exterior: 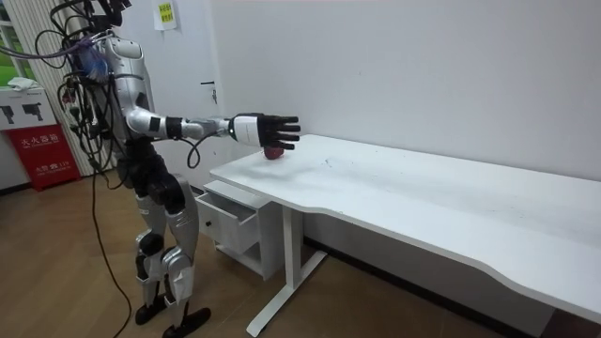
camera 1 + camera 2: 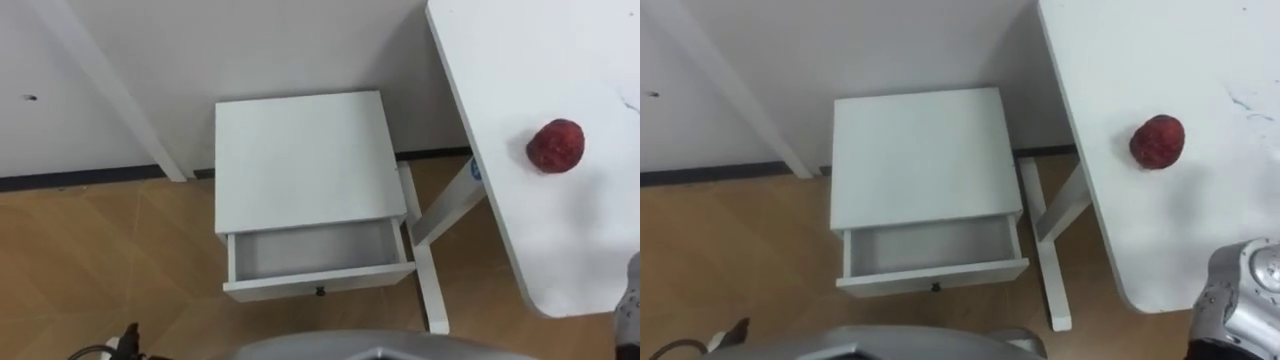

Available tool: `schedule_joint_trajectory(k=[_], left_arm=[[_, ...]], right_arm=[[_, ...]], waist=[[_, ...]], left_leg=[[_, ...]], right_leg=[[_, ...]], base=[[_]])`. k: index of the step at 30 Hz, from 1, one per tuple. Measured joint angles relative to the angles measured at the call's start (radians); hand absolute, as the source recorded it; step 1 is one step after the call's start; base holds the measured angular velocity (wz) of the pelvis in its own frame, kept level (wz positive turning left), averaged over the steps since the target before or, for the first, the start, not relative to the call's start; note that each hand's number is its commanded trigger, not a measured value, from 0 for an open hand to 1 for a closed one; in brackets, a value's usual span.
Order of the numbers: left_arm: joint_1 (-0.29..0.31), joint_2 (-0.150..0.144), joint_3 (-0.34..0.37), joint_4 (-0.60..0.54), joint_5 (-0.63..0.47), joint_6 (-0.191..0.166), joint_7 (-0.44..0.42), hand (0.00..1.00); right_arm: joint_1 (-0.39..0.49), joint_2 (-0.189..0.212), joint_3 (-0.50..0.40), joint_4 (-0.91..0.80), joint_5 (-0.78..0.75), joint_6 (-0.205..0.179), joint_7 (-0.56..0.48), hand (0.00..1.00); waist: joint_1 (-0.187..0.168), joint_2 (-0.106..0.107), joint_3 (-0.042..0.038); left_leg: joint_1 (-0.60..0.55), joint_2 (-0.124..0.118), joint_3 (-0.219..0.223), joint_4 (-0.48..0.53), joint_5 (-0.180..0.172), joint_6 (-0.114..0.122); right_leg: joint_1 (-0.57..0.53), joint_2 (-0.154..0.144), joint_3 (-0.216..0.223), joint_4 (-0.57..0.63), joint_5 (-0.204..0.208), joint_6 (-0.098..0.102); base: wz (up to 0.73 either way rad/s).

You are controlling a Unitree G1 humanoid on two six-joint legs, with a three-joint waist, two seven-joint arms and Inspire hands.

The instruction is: Put apple and close drawer

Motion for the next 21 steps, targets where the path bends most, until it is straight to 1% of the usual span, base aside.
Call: schedule_joint_trajectory(k=[3, 6, 8, 11, 12, 14, 17, 21], left_arm=[[0.007, 0.000, 0.000, 0.001, 0.001, 0.000, -0.001, 0.00], [0.021, 0.002, 0.000, 0.003, 0.002, 0.002, -0.007, 0.00], [0.025, 0.001, 0.000, 0.004, 0.004, 0.011, -0.019, 0.00], [0.026, 0.001, 0.000, 0.003, 0.016, 0.022, -0.038, 0.00], [0.026, 0.001, -0.001, 0.002, 0.025, 0.028, -0.042, 0.00], [0.026, 0.001, -0.001, 0.002, 0.034, 0.031, -0.043, 0.00], [0.027, 0.001, -0.001, 0.001, 0.033, 0.032, -0.039, 0.00], [0.027, 0.001, -0.001, -0.002, 0.034, 0.031, -0.037, 0.00]], right_arm=[[0.002, -0.004, 0.036, -0.009, -0.063, 0.003, 0.050, 0.00], [0.002, -0.006, 0.072, -0.023, -0.117, 0.008, 0.110, 0.00], [0.002, -0.006, 0.088, -0.022, -0.122, 0.014, 0.148, 0.00], [0.002, -0.007, 0.114, -0.022, -0.130, 0.036, 0.204, 0.00], [0.002, -0.007, 0.122, -0.022, -0.153, 0.046, 0.231, 0.00], [0.002, -0.007, 0.128, -0.021, -0.195, 0.056, 0.269, 0.00], [0.002, -0.021, 0.159, -0.019, -0.247, 0.056, 0.324, 0.00], [0.002, -0.021, 0.166, -0.019, -0.309, 0.056, 0.394, 0.00]], waist=[[0.018, -0.004, 0.0033], [0.025, -0.004, 0.0036], [0.030, -0.007, 0.0052], [0.039, -0.012, 0.0073], [0.039, -0.010, 0.0062], [0.043, -0.013, 0.0065], [0.045, -0.015, 0.0060], [0.046, -0.020, 0.0051]], left_leg=[[0.011, 0.001, 0.005, -0.004, 0.000, 0.000], [0.012, 0.001, 0.006, -0.006, 0.000, 0.000], [0.012, 0.001, 0.006, -0.006, 0.000, 0.000], [0.011, 0.001, 0.000, -0.006, 0.000, 0.000], [0.010, 0.000, 0.000, -0.005, 0.000, 0.000], [0.010, 0.000, 0.001, -0.005, 0.000, 0.000], [0.011, 0.001, 0.002, -0.004, 0.000, 0.000], [0.013, 0.000, 0.002, -0.004, 0.000, 0.000]], right_leg=[[0.005, 0.001, 0.008, 0.000, 0.000, 0.000], [0.006, 0.001, 0.013, 0.000, 0.000, 0.000], [0.007, 0.001, 0.012, 0.000, 0.000, 0.000], [0.007, 0.001, 0.009, -0.001, 0.000, 0.000], [0.007, 0.000, 0.005, -0.001, 0.000, 0.000], [0.007, 0.000, 0.005, -0.001, 0.000, 0.000], [0.007, 0.000, 0.005, -0.001, 0.000, 0.000], [0.010, 0.000, 0.005, -0.001, 0.000, 0.000]], base=[[-0.06], [-0.01], [0.00], [0.03], [0.04], [0.00], [0.00], [0.00]])
